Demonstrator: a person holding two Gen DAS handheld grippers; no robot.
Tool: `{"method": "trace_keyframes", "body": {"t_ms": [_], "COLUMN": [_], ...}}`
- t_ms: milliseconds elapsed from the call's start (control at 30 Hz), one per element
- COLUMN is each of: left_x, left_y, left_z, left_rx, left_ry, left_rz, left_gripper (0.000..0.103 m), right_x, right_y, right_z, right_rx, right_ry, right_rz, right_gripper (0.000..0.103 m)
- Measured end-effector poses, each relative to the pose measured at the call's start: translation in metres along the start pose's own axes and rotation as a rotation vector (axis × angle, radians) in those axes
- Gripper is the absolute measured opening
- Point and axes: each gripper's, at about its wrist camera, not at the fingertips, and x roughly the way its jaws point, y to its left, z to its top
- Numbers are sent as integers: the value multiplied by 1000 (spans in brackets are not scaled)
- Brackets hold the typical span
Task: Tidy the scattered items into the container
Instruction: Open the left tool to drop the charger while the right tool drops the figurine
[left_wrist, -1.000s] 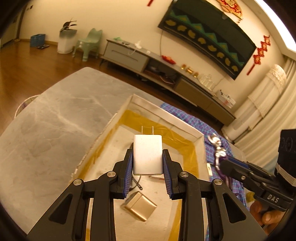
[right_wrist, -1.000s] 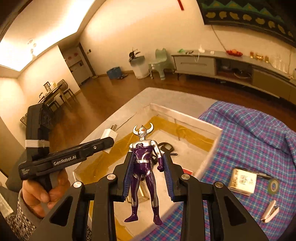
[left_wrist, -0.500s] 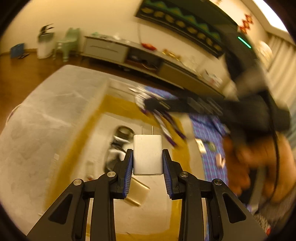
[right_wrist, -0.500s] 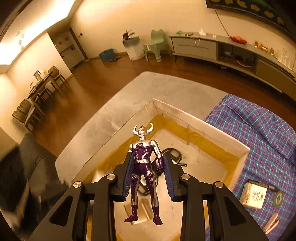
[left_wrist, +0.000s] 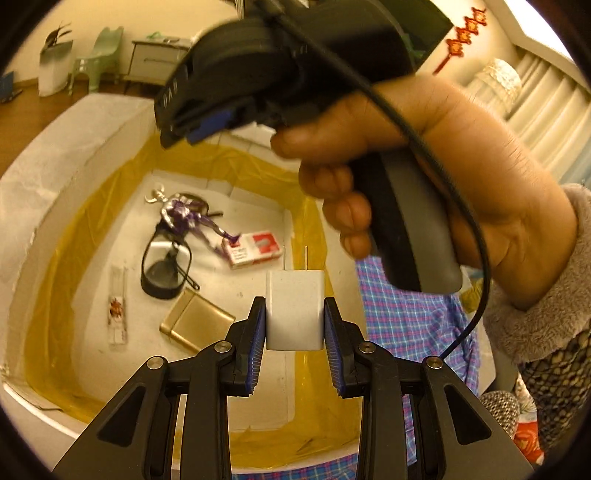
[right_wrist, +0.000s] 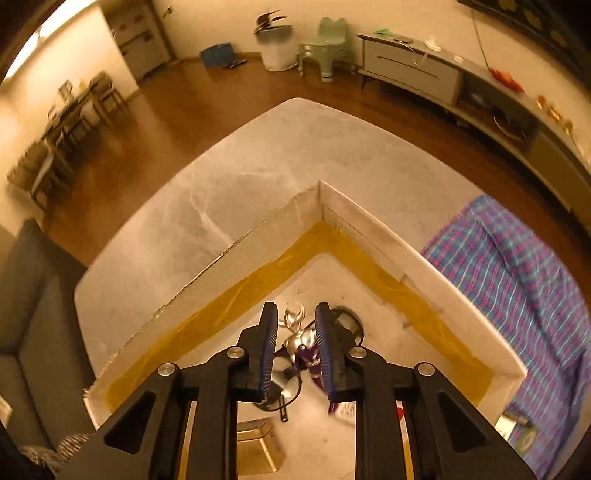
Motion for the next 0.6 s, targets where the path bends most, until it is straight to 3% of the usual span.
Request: {"method": "trace_keyframes", "body": {"t_ms": [400, 500, 600], "left_x": [17, 19, 19], "left_y": [-15, -13, -11], "left_z": [-7, -4, -2], "left_rx": [52, 32, 13], "left_ry": [58, 65, 70], "left_rz": [36, 55, 62], "left_gripper": [32, 44, 48], "right_x": [-1, -7, -15], "right_y": [-14, -20, -24], "right_z": [-12, -16, -23], "right_rx": [25, 38, 46], "right_ry": [10, 1, -10], "right_rz": [-2, 4, 17], "right_gripper": [26, 26, 28]}}
